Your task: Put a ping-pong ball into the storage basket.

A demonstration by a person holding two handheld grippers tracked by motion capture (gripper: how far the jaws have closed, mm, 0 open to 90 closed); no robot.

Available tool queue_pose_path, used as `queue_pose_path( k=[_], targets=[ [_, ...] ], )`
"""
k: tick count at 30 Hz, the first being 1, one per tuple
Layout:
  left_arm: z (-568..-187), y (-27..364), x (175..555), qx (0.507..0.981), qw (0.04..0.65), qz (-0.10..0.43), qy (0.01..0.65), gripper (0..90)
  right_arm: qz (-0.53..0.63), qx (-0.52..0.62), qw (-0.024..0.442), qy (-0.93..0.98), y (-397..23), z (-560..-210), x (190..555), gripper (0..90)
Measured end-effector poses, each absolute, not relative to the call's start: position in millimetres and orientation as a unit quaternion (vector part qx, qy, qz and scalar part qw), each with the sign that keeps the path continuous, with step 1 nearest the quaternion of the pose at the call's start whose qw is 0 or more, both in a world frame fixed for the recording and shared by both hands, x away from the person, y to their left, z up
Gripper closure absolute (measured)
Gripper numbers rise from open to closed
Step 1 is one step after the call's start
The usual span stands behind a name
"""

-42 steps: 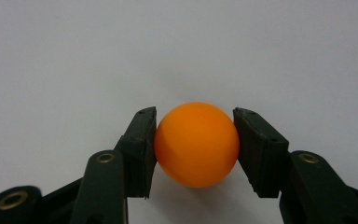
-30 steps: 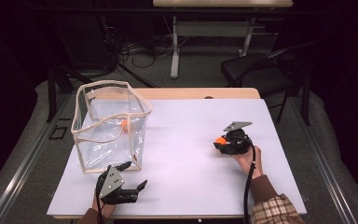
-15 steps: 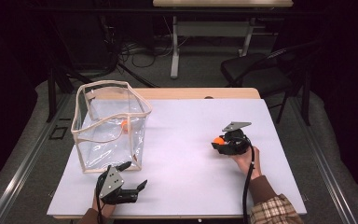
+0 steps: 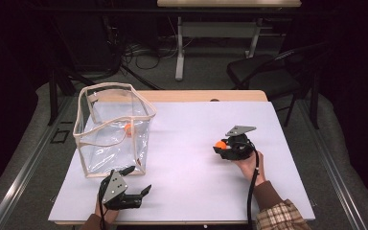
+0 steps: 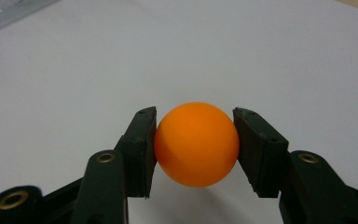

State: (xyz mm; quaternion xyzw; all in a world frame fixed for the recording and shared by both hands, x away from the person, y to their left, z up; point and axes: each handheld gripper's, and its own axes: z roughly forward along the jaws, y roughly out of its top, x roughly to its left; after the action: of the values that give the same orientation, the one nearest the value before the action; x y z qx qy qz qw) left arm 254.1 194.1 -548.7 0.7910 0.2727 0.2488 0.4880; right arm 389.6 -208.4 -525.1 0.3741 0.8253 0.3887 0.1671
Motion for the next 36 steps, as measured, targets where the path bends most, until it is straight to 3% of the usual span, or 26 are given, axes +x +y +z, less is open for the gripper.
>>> queue_pose_path(
  k=[36],
  targets=[
    [-548.7,194.5,254.2,0.792,0.486,0.25,0.273,16.0,0.426,0.339,0.169,0.821,-172.5,-519.3,382.0,50.9]
  ],
)
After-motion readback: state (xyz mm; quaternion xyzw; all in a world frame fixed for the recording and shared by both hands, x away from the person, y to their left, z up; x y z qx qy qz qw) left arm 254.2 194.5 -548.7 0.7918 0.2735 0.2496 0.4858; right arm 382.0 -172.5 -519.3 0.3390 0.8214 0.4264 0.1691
